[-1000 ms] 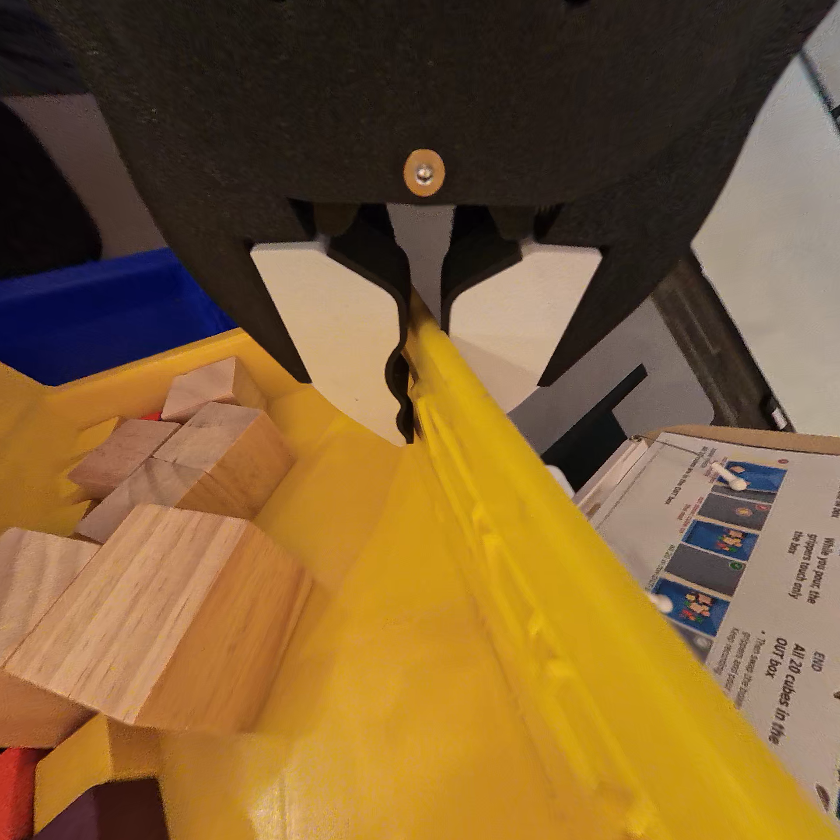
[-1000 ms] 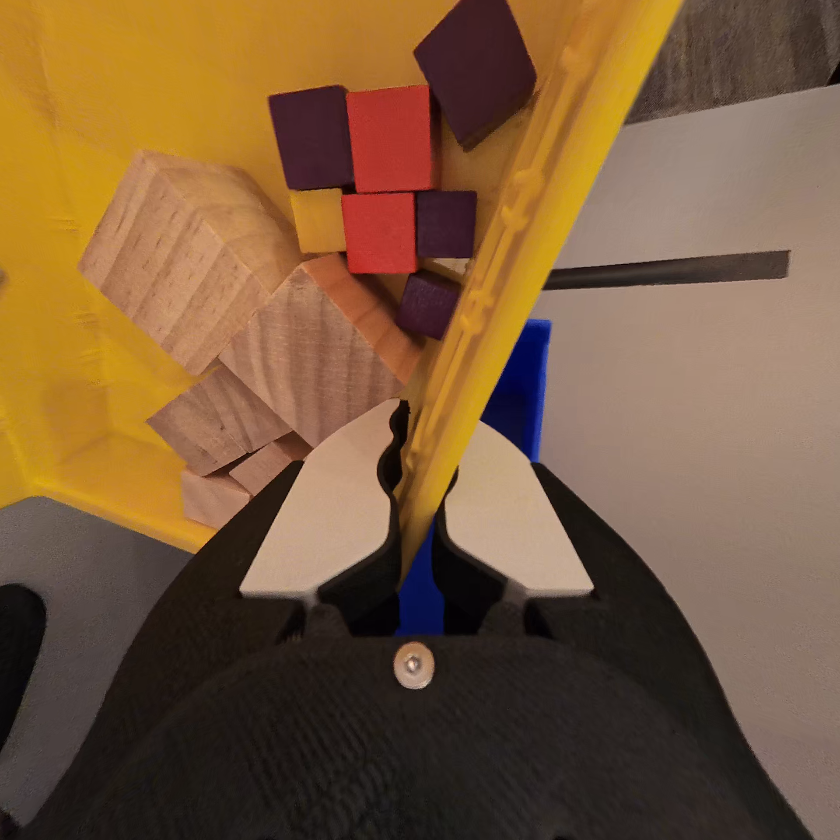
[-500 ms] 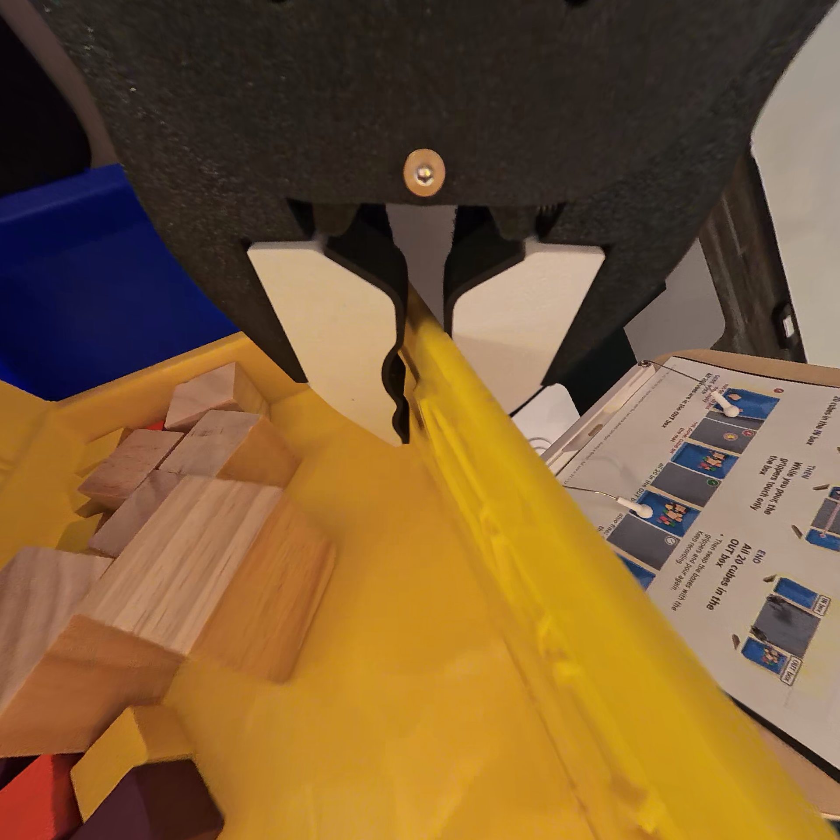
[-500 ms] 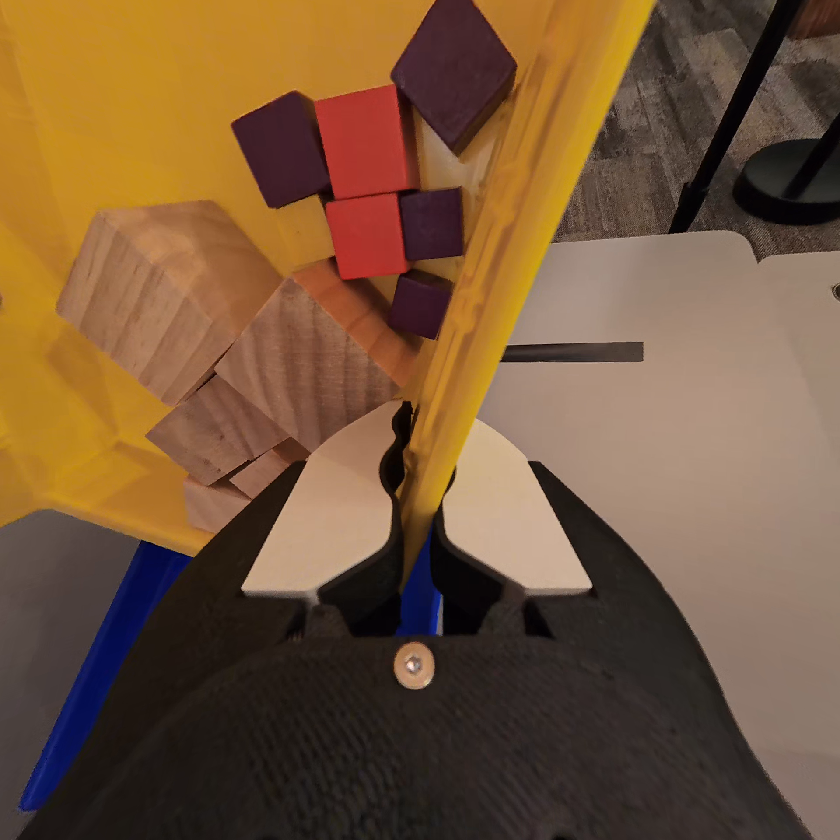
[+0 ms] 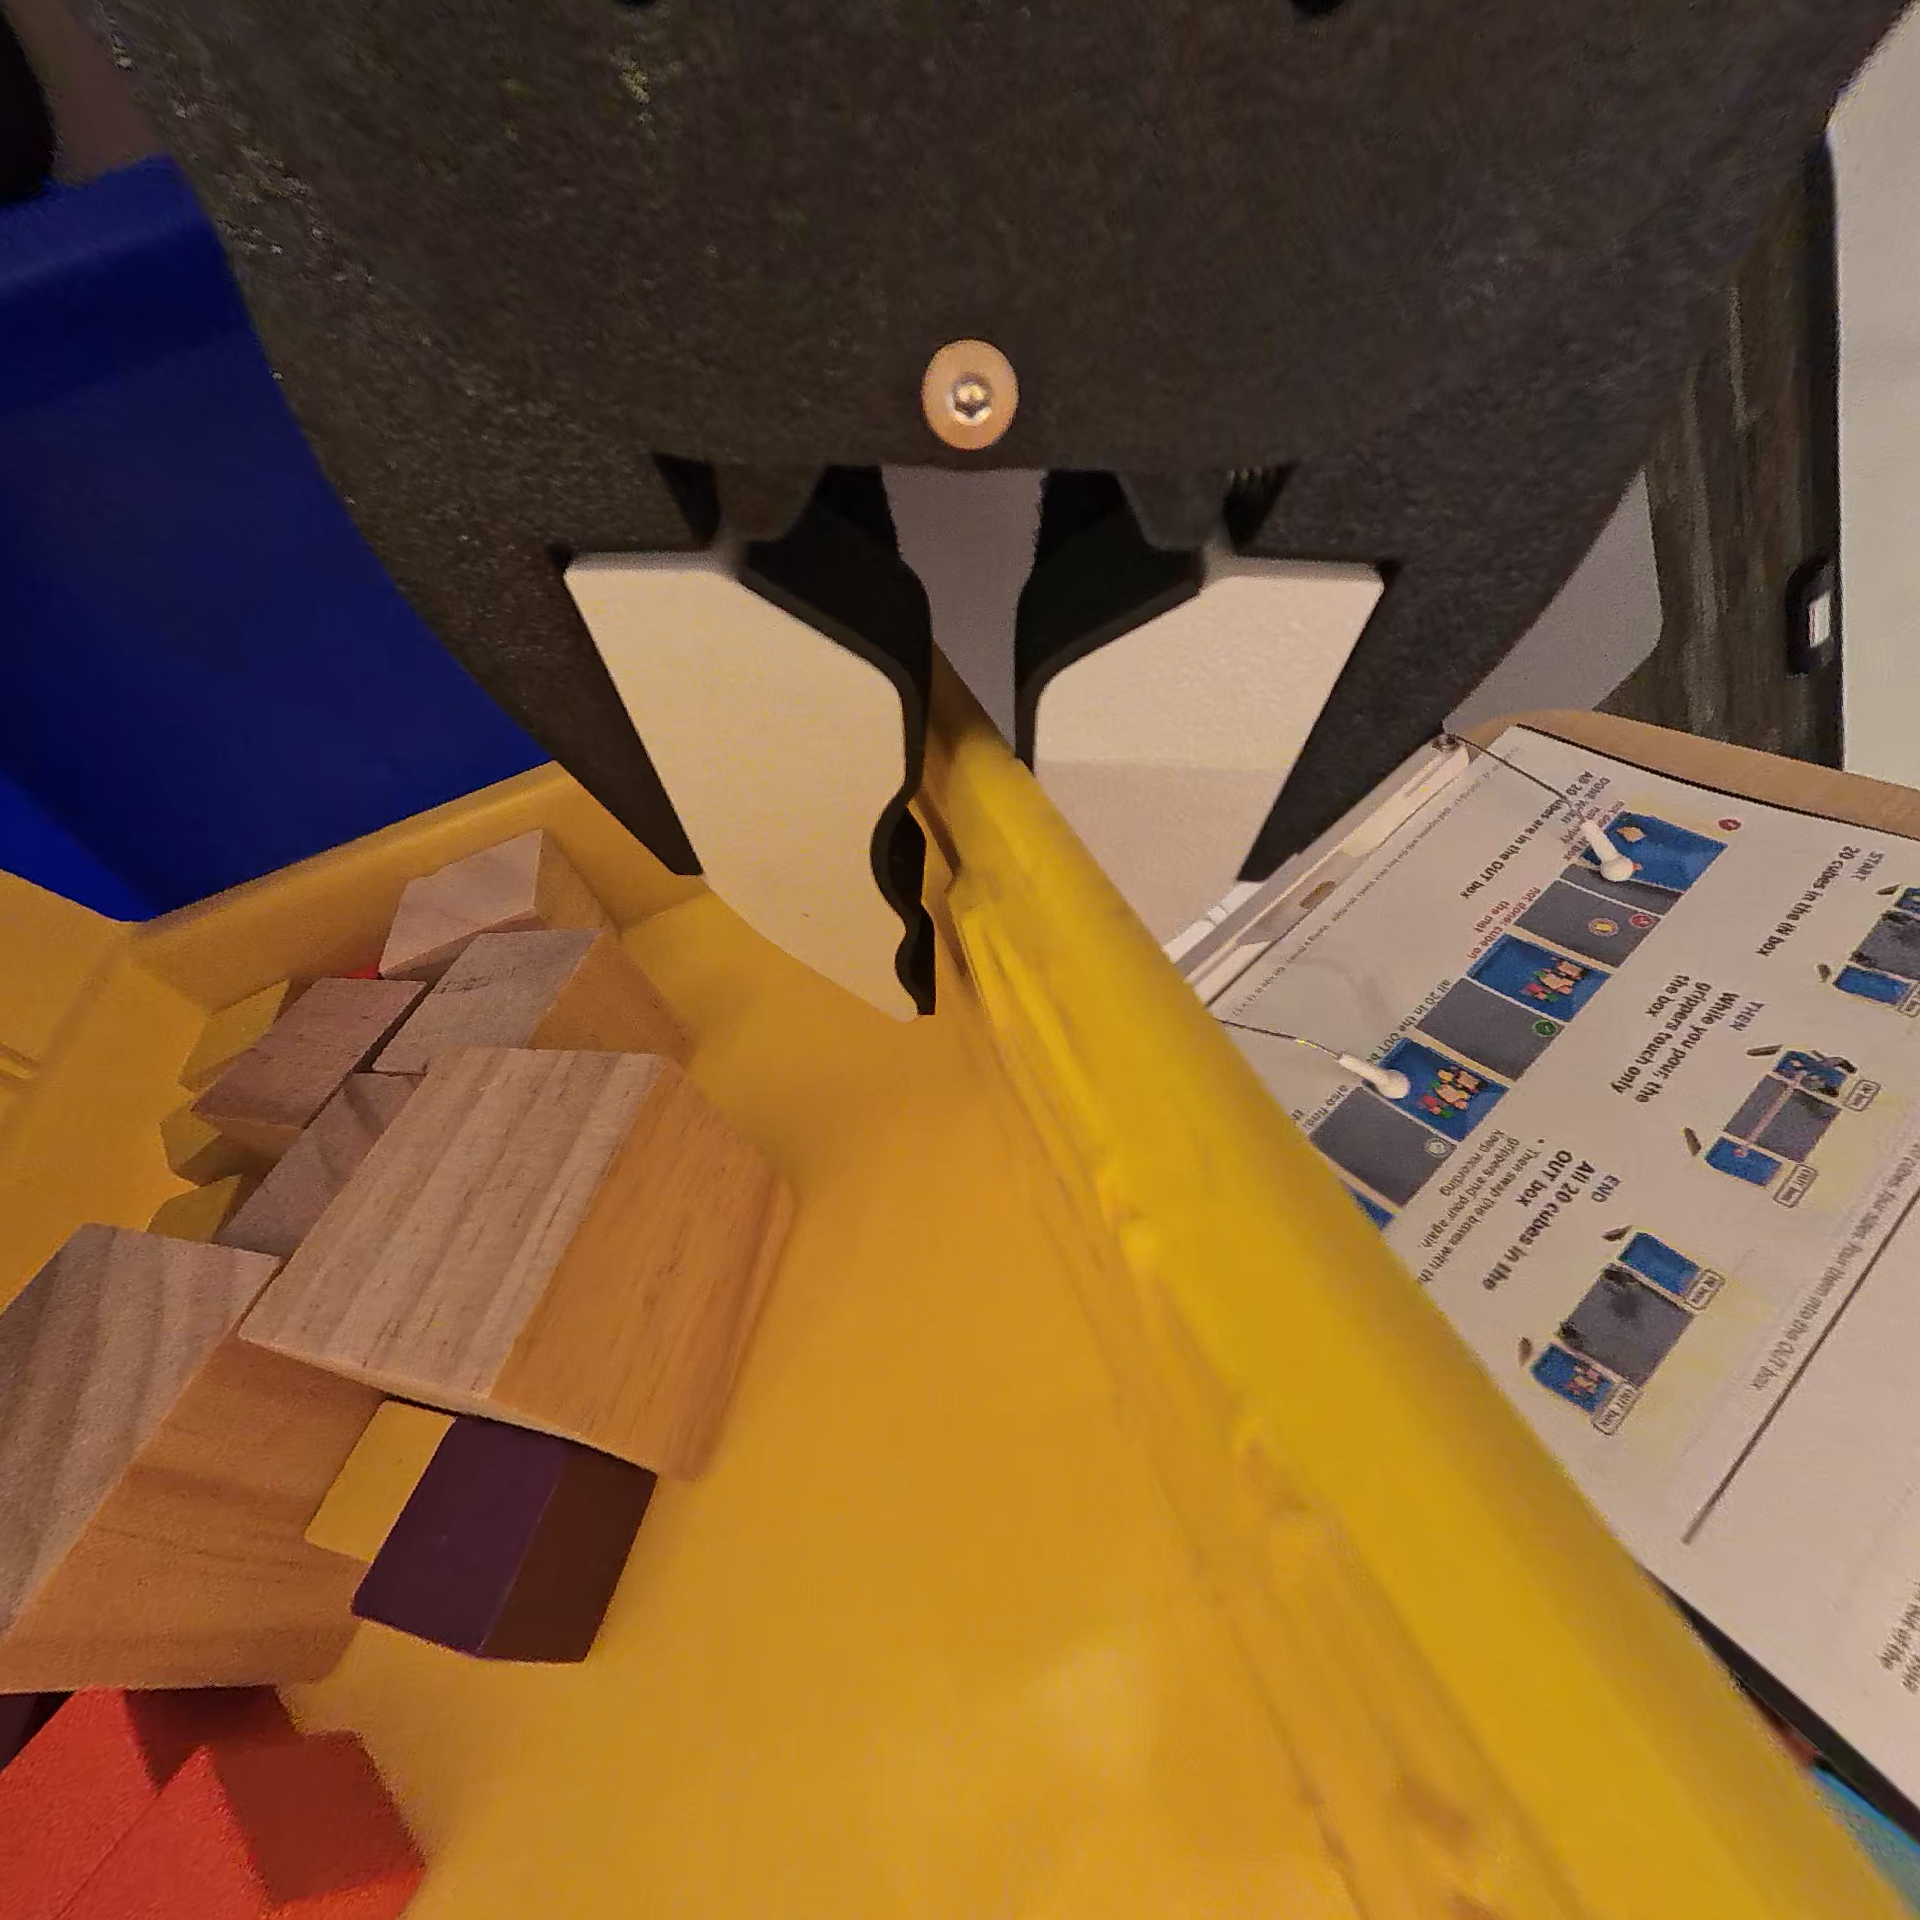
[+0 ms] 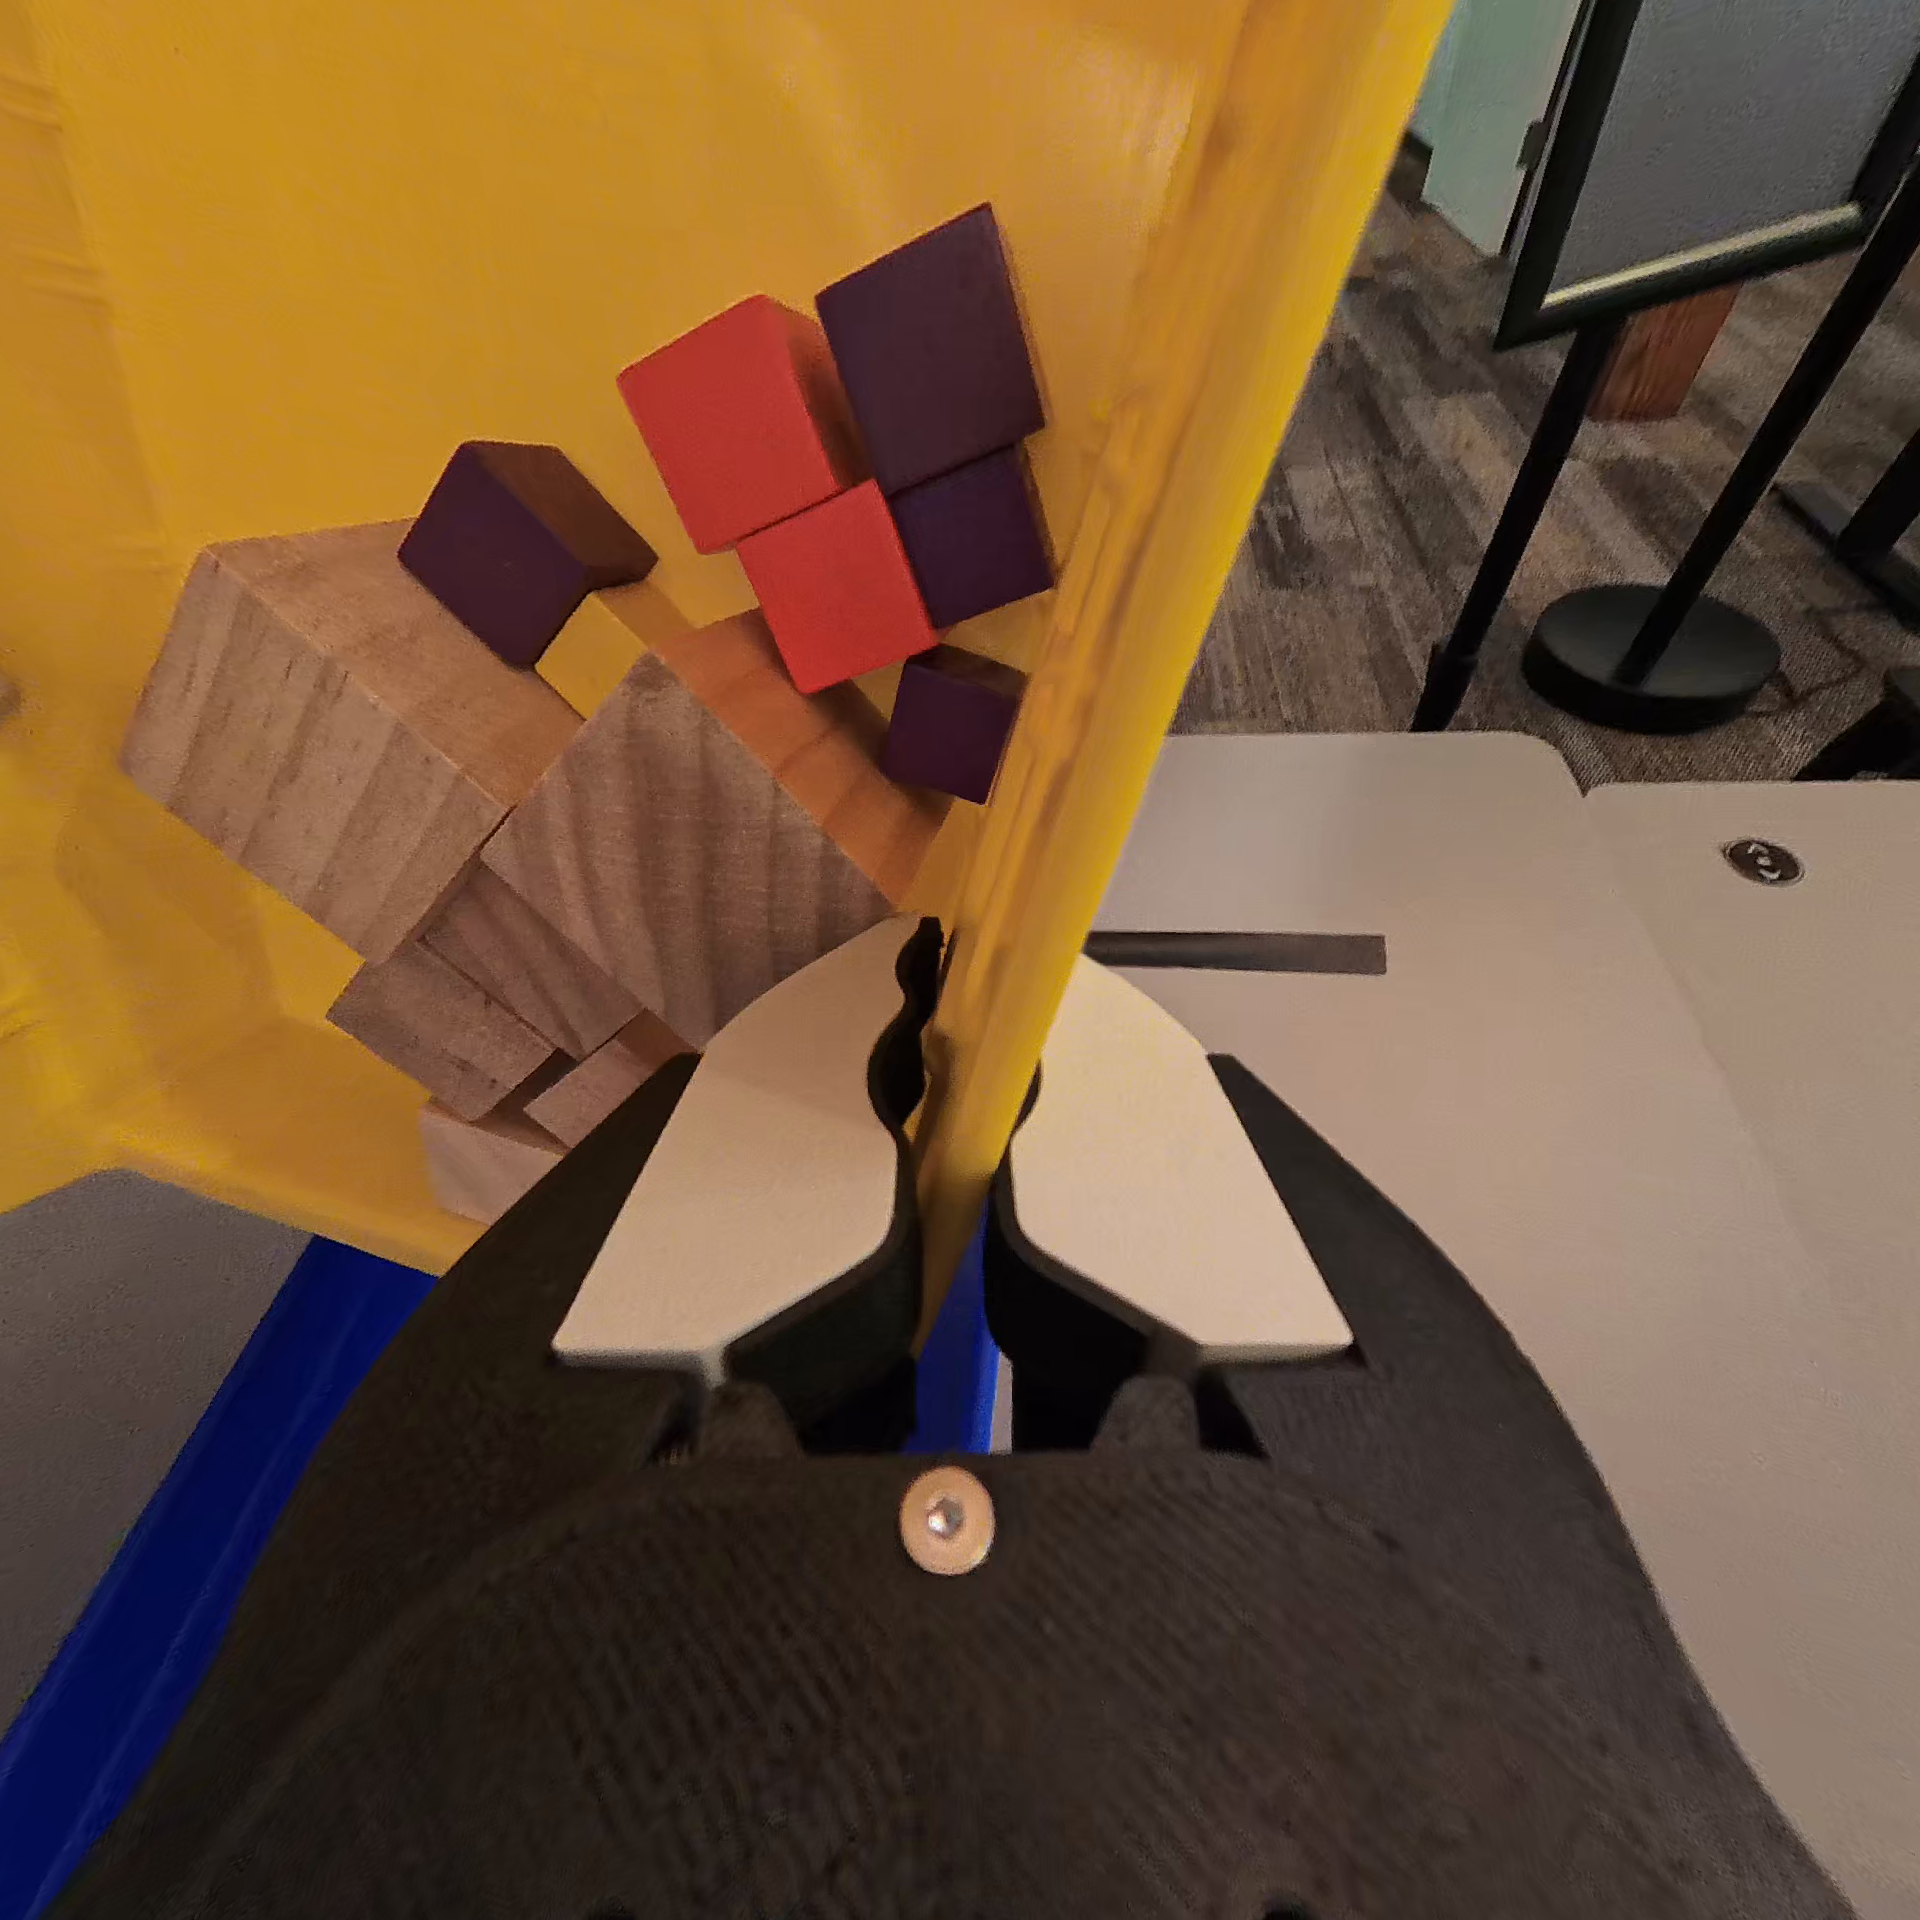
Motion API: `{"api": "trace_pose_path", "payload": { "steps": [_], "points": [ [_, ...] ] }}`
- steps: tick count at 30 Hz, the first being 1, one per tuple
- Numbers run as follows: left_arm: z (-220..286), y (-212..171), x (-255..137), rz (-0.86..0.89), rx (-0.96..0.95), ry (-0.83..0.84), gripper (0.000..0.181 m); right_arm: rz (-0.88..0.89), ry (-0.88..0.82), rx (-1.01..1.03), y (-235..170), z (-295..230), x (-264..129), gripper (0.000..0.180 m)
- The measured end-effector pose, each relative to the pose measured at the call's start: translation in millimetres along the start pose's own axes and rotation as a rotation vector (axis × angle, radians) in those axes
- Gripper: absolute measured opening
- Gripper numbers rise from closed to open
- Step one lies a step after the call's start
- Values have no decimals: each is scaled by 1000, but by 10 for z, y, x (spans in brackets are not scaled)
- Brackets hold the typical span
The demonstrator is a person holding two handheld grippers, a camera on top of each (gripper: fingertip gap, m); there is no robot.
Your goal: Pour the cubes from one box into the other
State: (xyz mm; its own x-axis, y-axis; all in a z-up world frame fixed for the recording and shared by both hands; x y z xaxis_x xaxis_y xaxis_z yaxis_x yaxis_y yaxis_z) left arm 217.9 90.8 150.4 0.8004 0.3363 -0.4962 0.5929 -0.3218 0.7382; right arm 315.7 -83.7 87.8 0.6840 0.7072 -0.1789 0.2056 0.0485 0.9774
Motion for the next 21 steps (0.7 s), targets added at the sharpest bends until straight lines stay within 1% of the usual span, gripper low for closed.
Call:
{"api": "trace_pose_path", "payload": {
  "steps": [5, 10, 15, 19, 21],
  "points": [
    [-53, -52, -16, 42, 1, 32, 12, 63, 5, -17, 0, -62, 50, 5],
    [-62, -110, 52, 44, 7, 41, 12, 69, 9, -17, -63, -78, 129, 5],
    [-55, -104, 48, 102, 0, 45, 12, 122, -12, -43, -25, -62, 102, 5],
    [-14, -116, 69, 62, 12, 46, 14, 85, -13, -39, -45, -49, 116, 4],
    [-16, -106, 33, 101, -11, 30, 13, 105, -27, -57, 18, -43, 48, 4]
  ]
}}
Point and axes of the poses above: each gripper's, where its closed fingertips meet, x out along the fingers, y out of its top, z = x × y across the jaws, the point moved 7 cm from there along -x, back along the fingers, and after that the axes turned 9 degrees about z, right-handed, at the moved point
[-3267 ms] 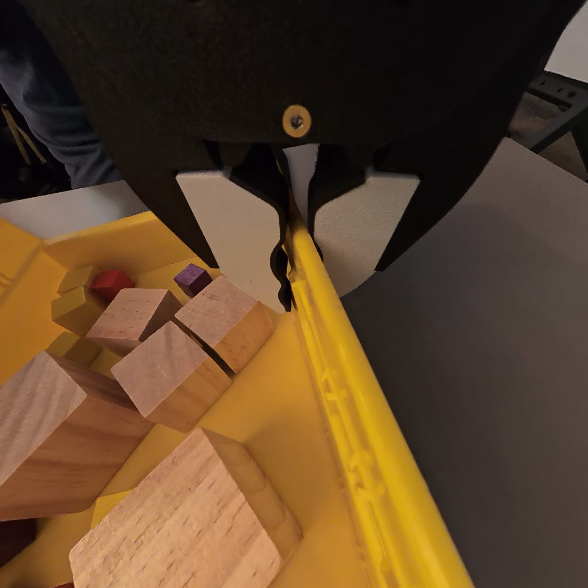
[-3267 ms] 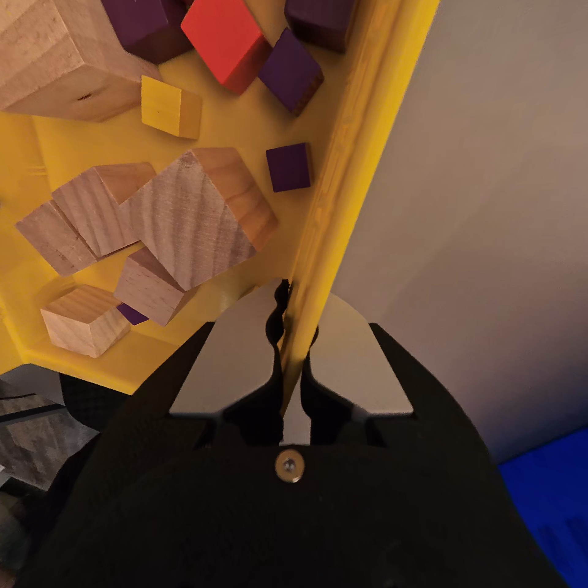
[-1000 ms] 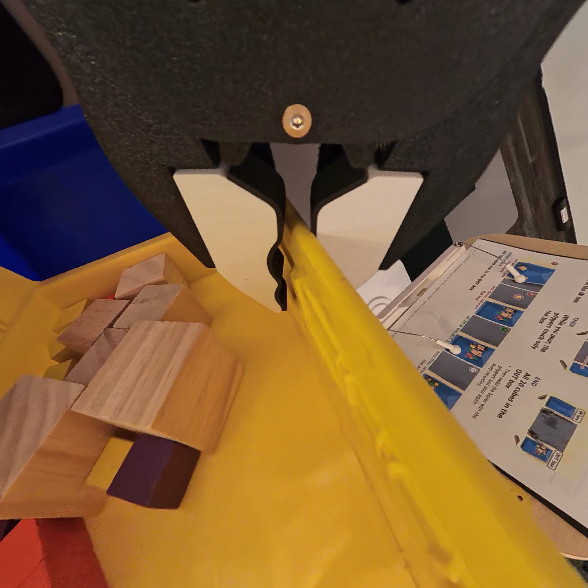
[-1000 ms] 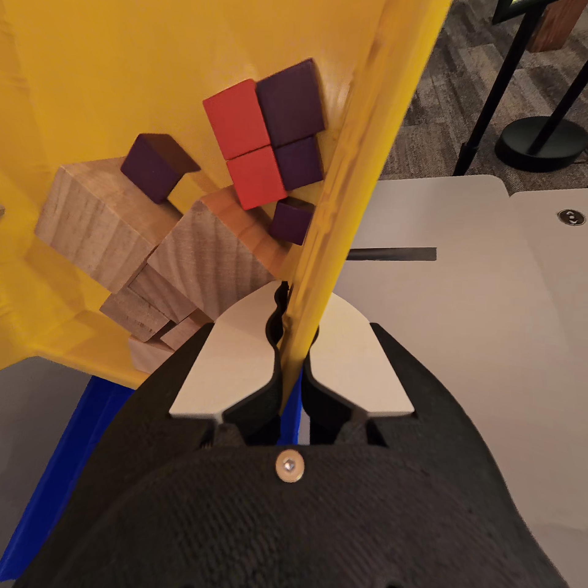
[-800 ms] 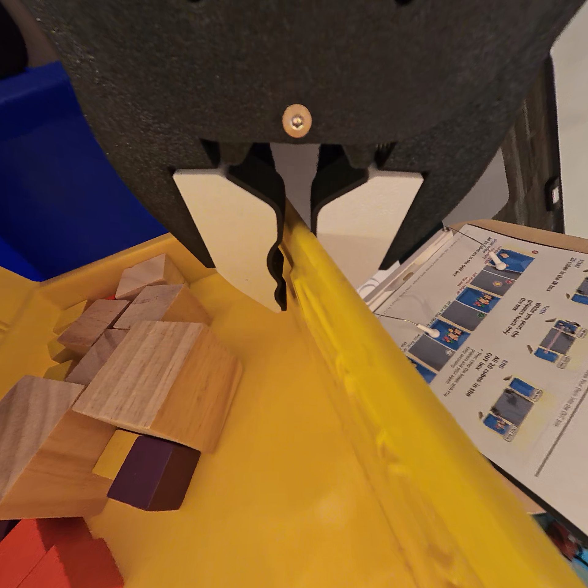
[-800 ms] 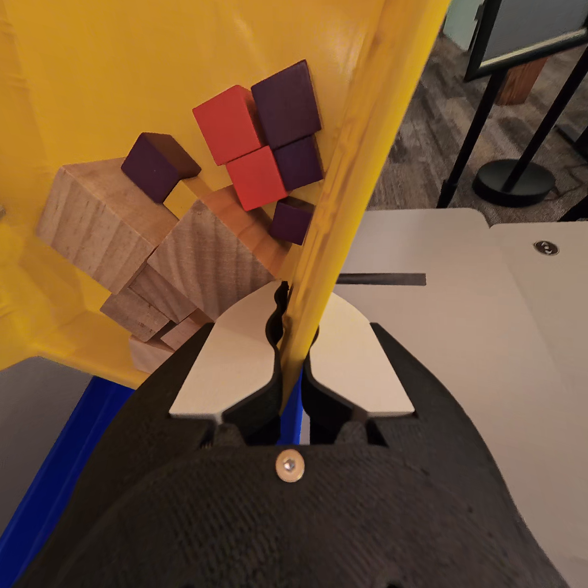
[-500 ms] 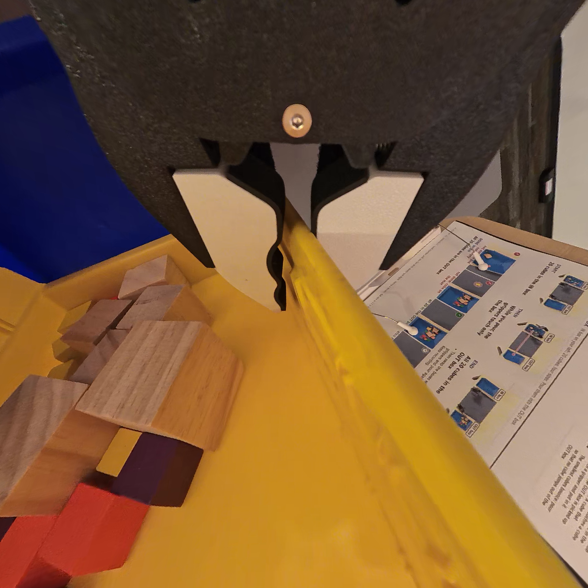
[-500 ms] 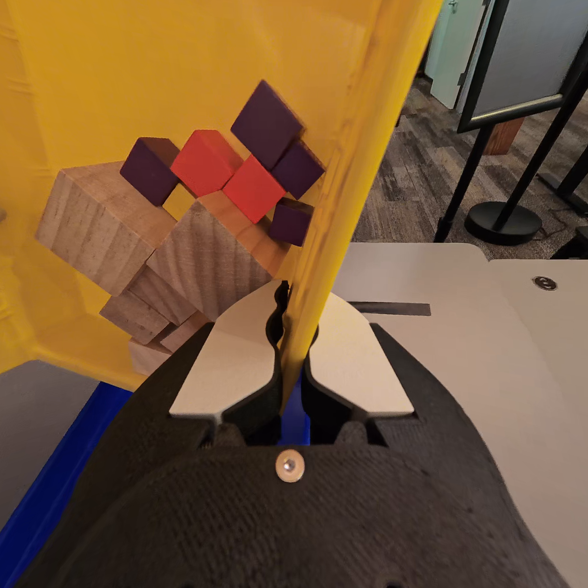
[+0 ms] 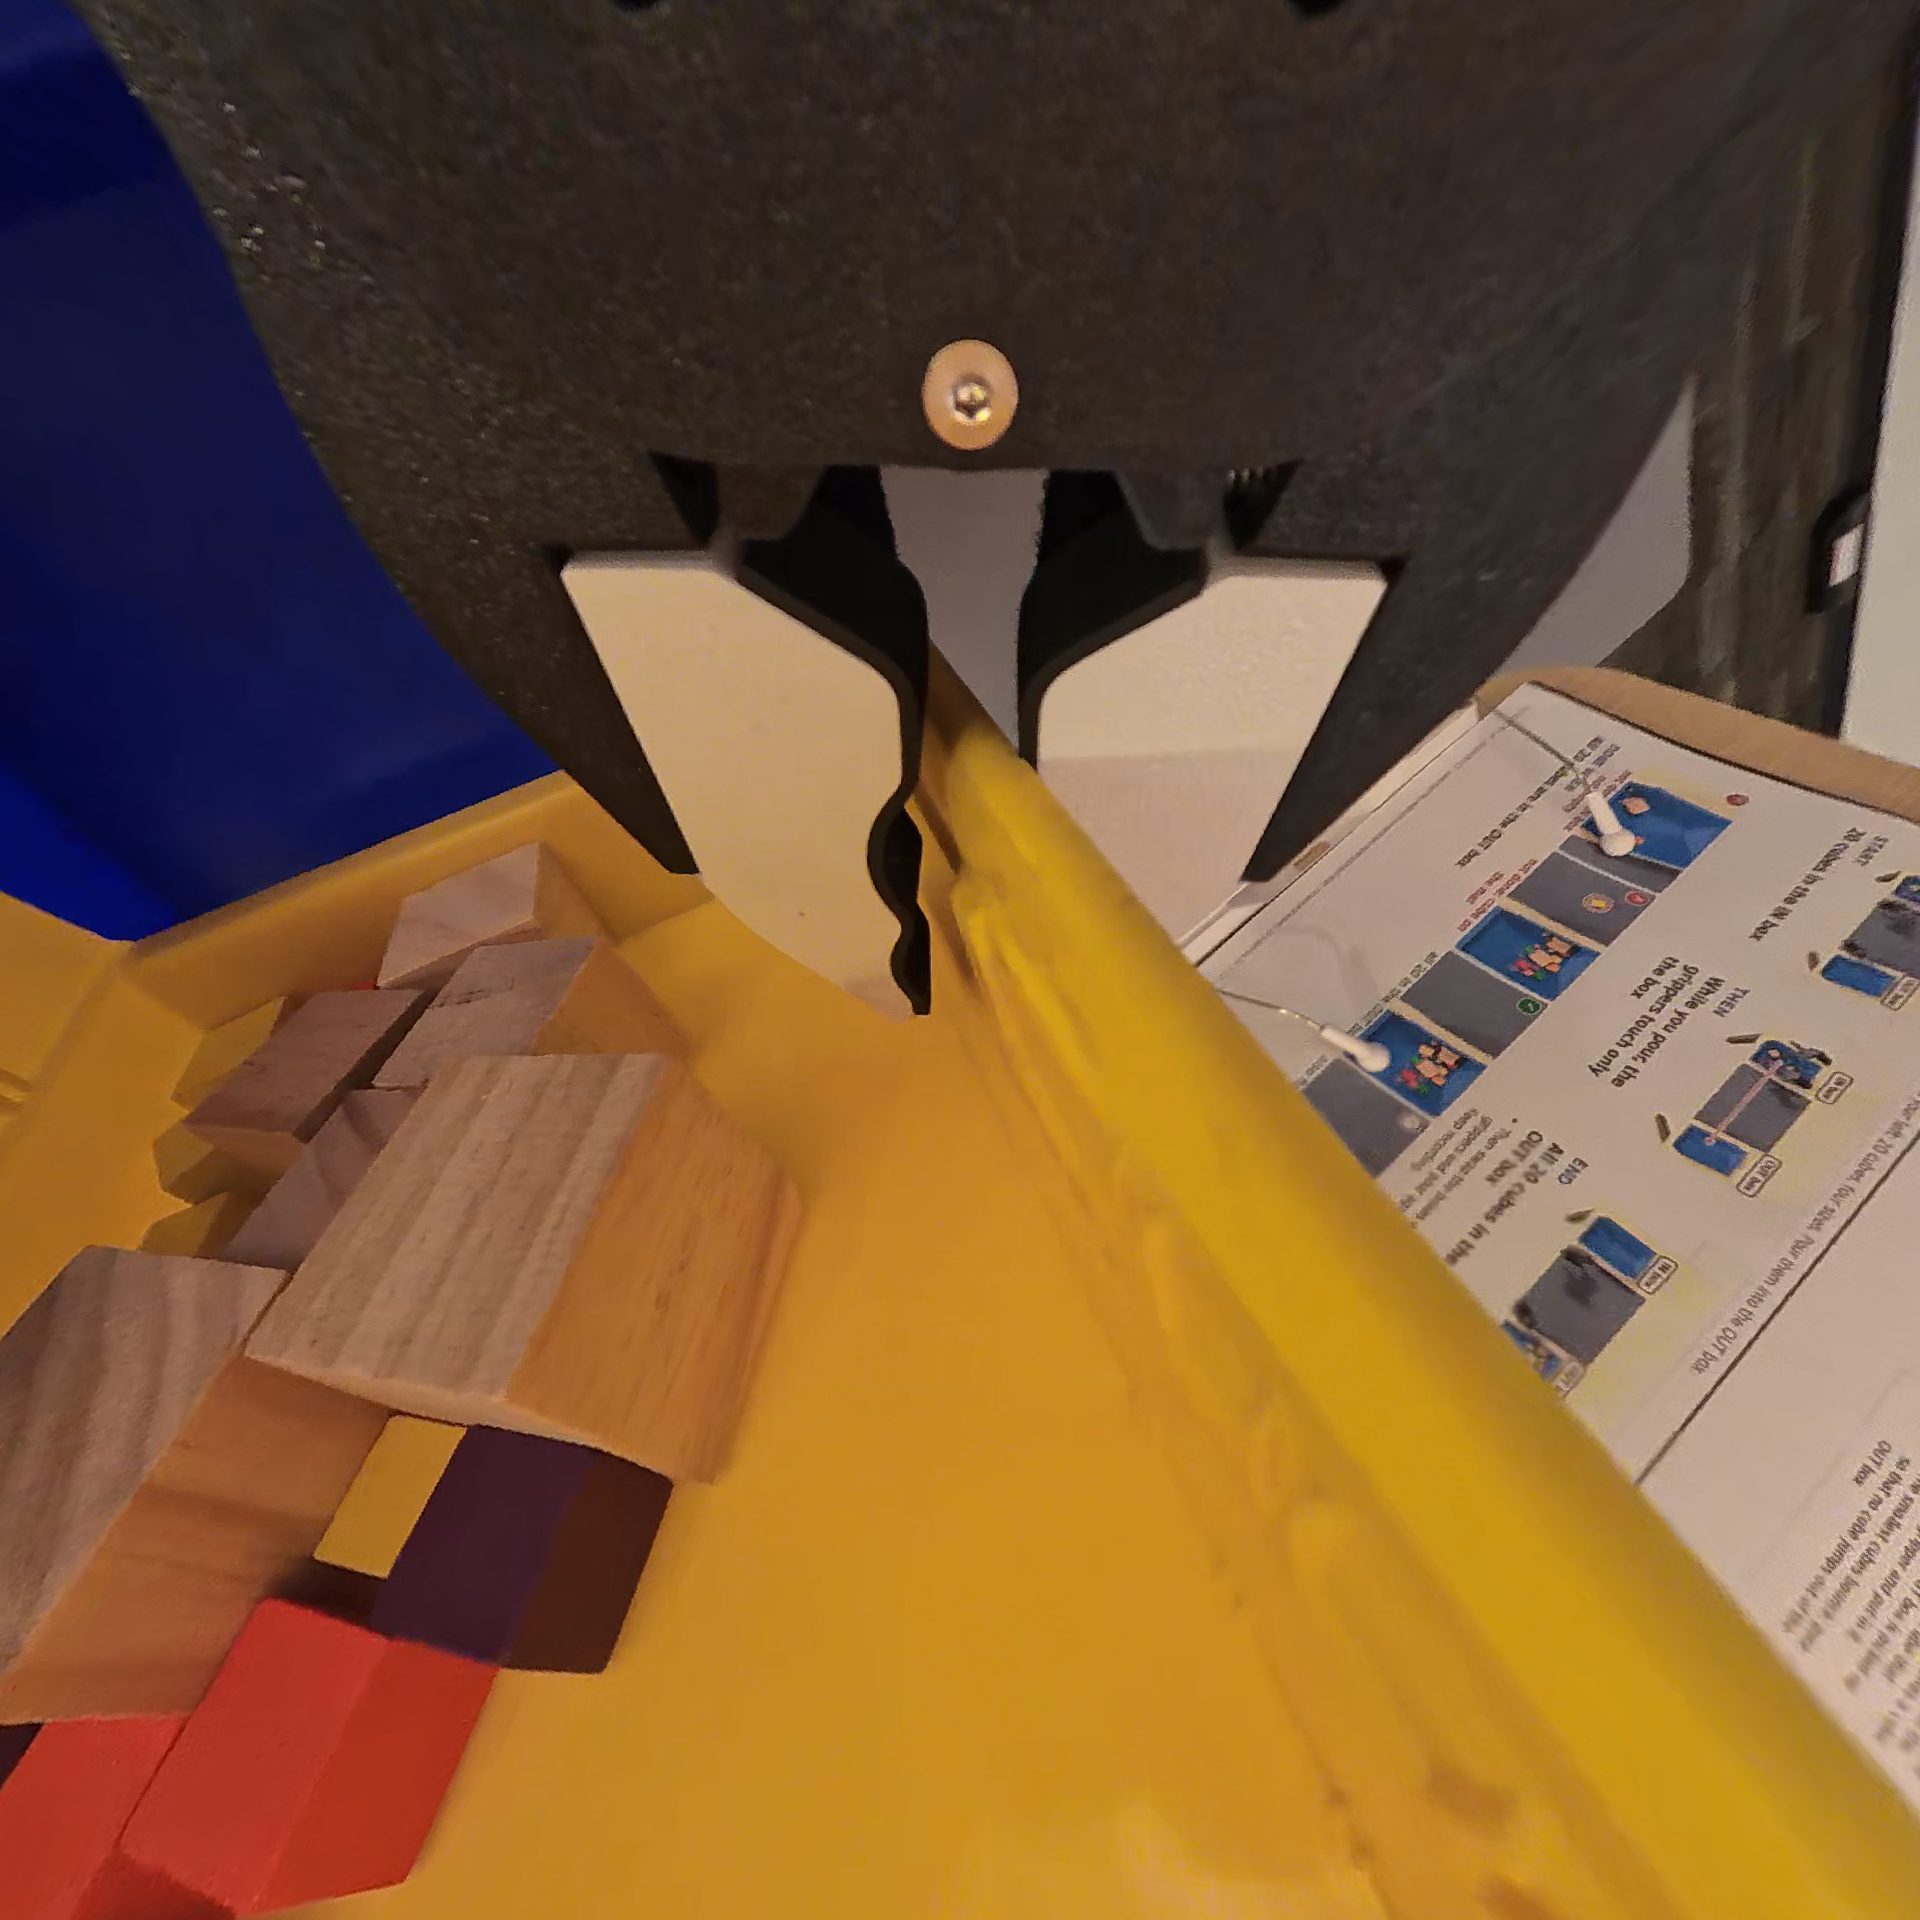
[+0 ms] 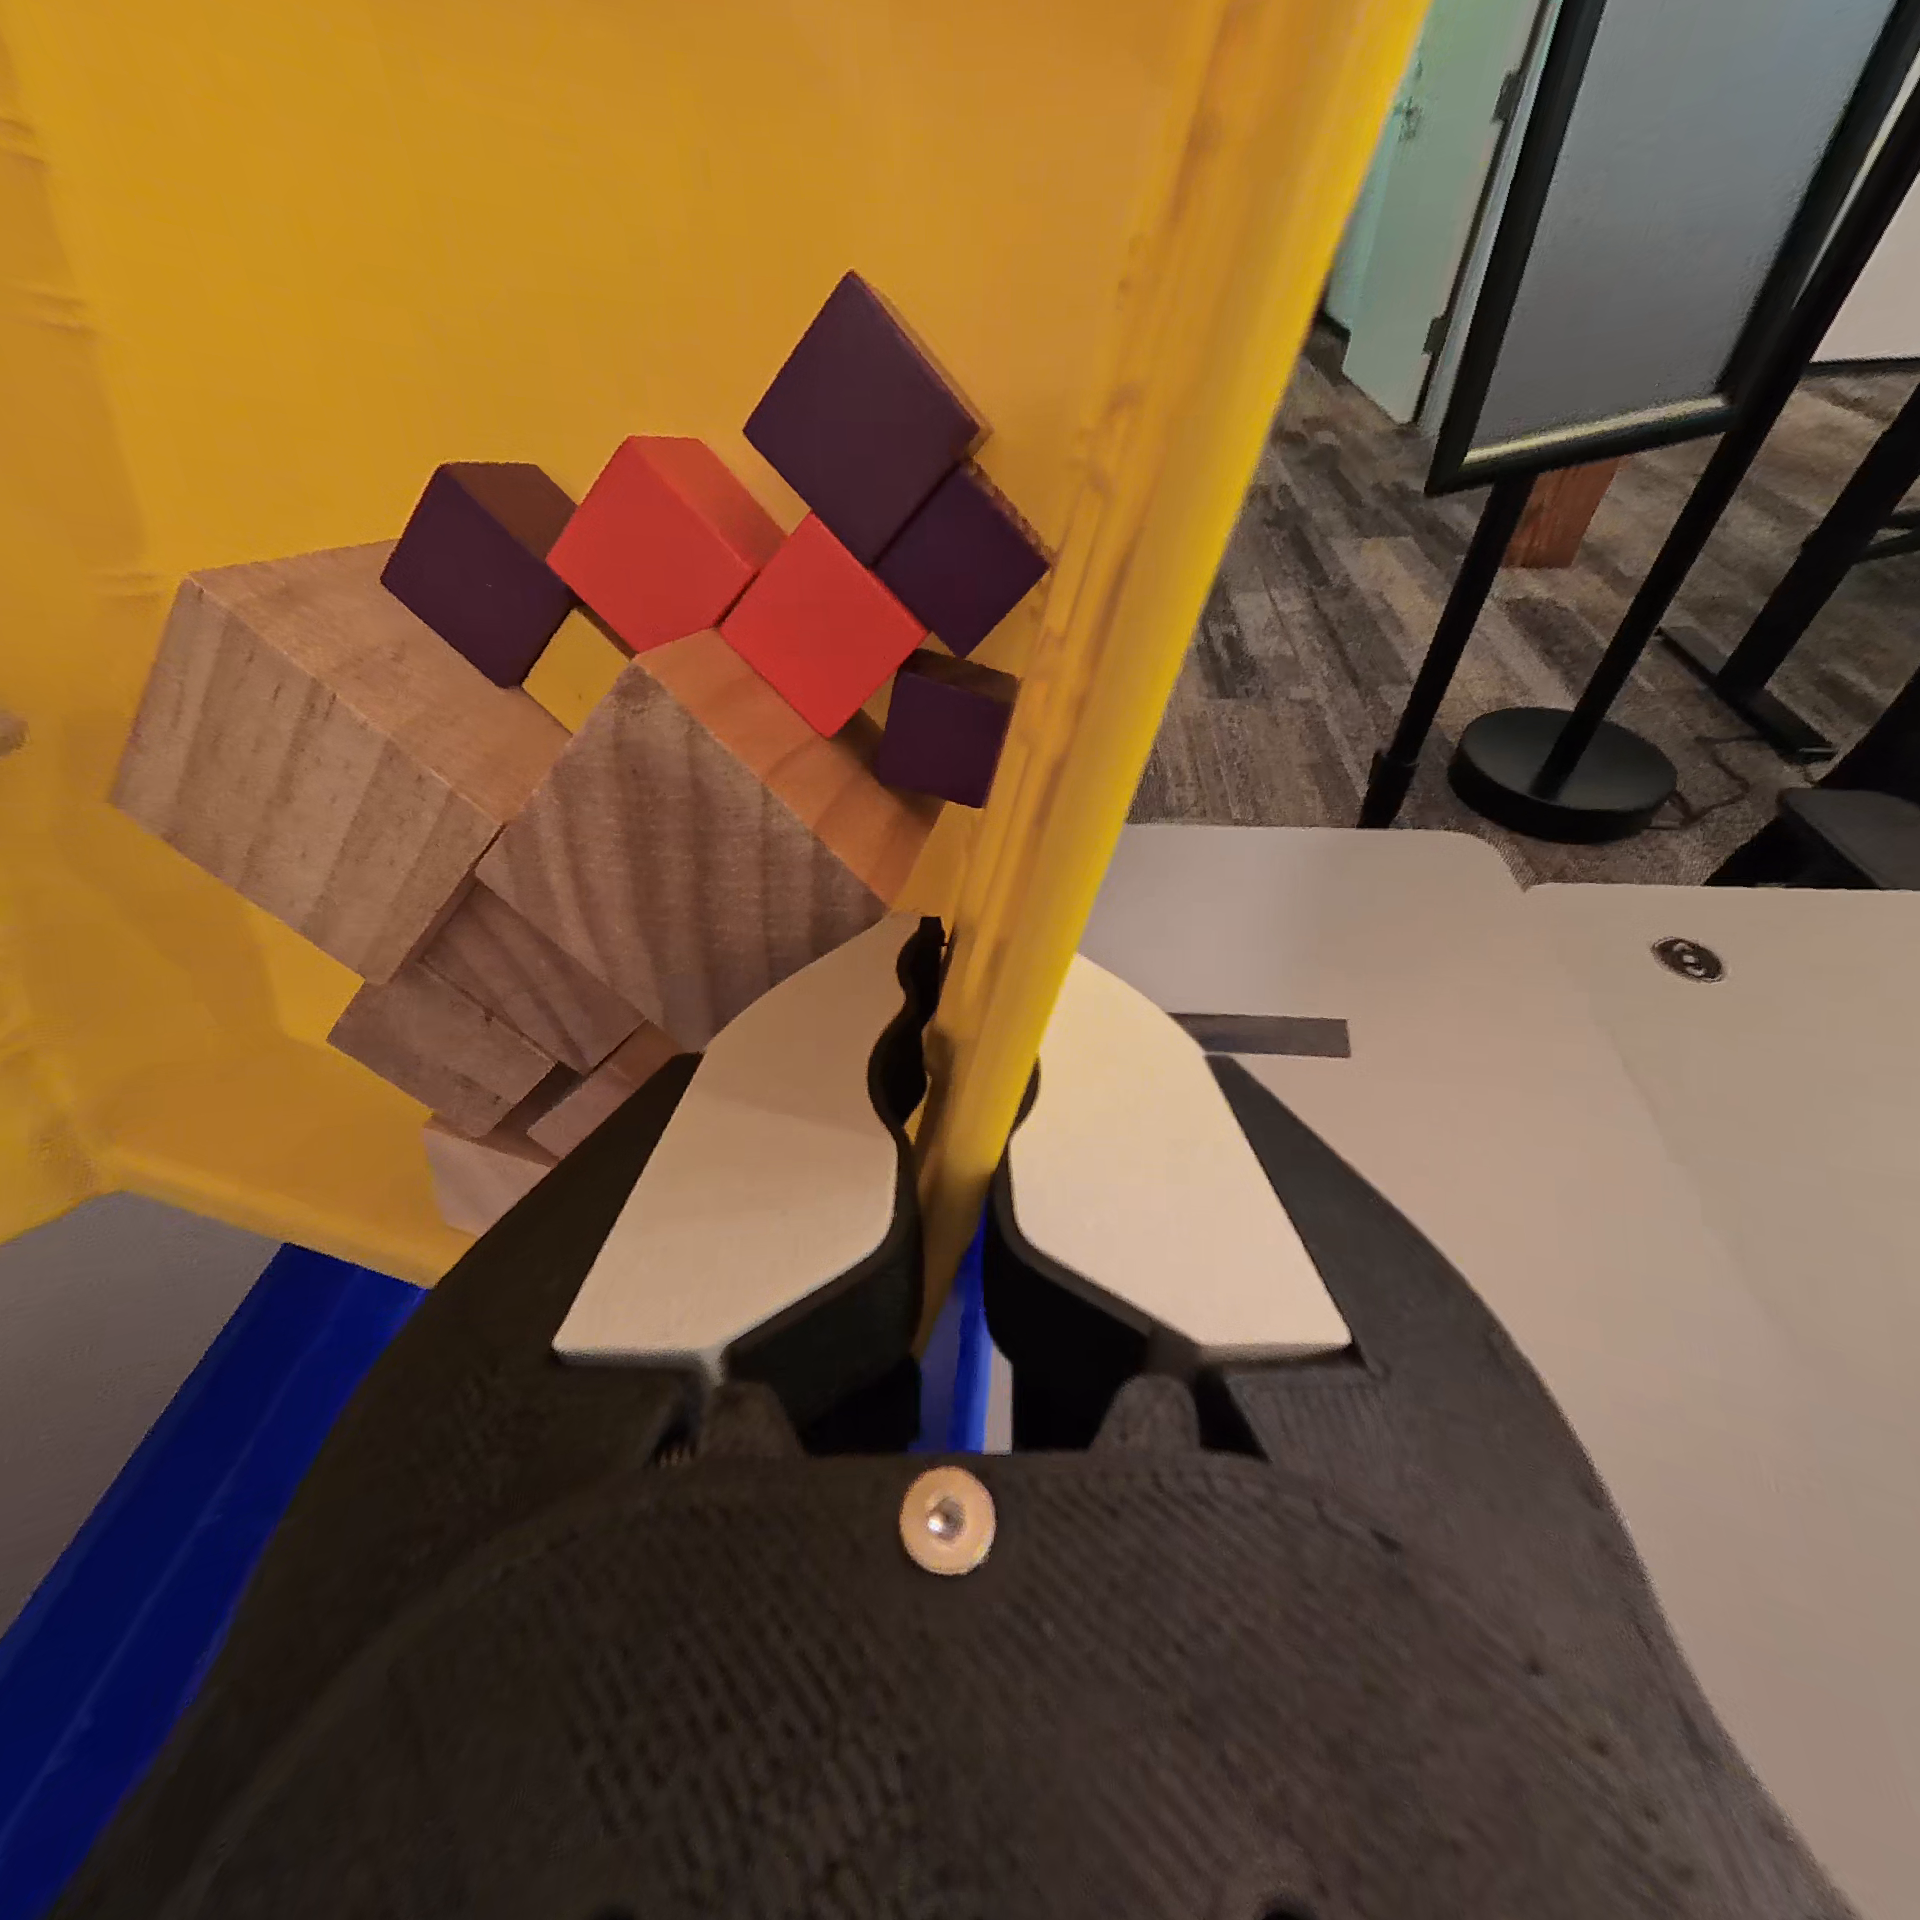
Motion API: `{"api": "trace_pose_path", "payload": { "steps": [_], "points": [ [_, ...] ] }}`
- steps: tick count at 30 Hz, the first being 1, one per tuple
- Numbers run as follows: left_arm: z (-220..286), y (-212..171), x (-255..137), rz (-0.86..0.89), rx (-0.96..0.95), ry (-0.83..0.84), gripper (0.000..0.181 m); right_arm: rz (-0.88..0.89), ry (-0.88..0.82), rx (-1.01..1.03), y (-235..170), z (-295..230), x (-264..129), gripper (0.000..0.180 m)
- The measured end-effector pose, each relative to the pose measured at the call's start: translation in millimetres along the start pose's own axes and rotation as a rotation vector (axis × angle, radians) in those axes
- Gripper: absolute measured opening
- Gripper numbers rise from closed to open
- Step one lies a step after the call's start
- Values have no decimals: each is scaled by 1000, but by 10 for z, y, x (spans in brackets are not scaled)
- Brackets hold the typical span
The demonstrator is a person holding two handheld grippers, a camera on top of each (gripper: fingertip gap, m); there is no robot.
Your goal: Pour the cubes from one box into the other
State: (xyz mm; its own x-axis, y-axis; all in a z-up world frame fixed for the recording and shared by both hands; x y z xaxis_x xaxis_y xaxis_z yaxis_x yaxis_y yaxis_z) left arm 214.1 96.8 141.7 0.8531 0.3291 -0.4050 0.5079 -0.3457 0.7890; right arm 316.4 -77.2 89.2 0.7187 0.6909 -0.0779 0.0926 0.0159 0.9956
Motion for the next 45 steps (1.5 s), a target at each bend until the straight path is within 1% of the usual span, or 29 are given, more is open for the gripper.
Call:
{"api": "trace_pose_path", "payload": {
  "steps": [2, 3, 5, 9, 12, 16, 19, 21, 24, 28, 31, 33, 40, 43, 45],
  "points": [
    [-17, 9, 34, 0, -29, -31, 11, 13, -6, -2, 8, 23, -10, 4],
    [-15, -5, 73, -29, -29, -37, 11, 8, -8, 1, -21, 25, 12, 4],
    [22, -39, 93, -78, -5, -35, 14, -41, -13, -8, -55, 8, 38, 4],
    [-1, -45, 61, -15, -50, -63, 12, -8, -16, -22, 28, 25, -31, 4],
    [26, -74, 79, -78, -23, -51, 15, -56, -11, -27, -26, 3, 14, 4],
    [8, -73, 58, -39, -44, -64, 14, -24, -11, -30, 2, 12, -5, 4],
    [19, -80, 37, -59, -53, -70, 15, -56, -36, -72, 63, -27, -57, 4],
    [-13, -87, 71, -45, -76, -85, 12, -38, -38, -69, 51, -15, -42, 4],
    [24, -142, 98, -105, -64, -96, 15, -113, -21, -65, 6, -29, -14, 4],
    [13, -162, 100, -44, -126, -141, 13, -85, -48, -112, 94, -20, -93, 4],
    [47, -169, 111, -85, -80, -108, 15, -109, -31, -91, 18, -10, -32, 5],
    [70, -184, 131, -102, -79, -127, 16, -145, -27, -87, -34, 7, -1, 5],
    [78, -187, 108, -99, -80, -117, 16, -131, -18, -87, -10, 7, -21, 5],
    [69, -190, 90, -73, -128, -166, 15, -126, -50, -137, 94, -4, -113, 4],
    [57, -200, 94, -67, -125, -157, 15, -106, -40, -127, 74, 3, -85, 5]
  ]
}}
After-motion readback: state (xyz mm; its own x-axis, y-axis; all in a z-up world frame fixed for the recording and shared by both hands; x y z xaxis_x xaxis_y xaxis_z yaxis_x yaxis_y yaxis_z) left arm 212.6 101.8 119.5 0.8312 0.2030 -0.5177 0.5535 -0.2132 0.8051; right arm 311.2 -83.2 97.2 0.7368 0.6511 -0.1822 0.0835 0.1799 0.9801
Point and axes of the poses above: each gripper's, where its closed fingertips meet, x out along the fingers, y out of its top, z = x × y across the jaws, the point moved 7 cm from there along -x, back along the fingers, and after that the axes turned 9 degrees about z, right-handed, at the moved point
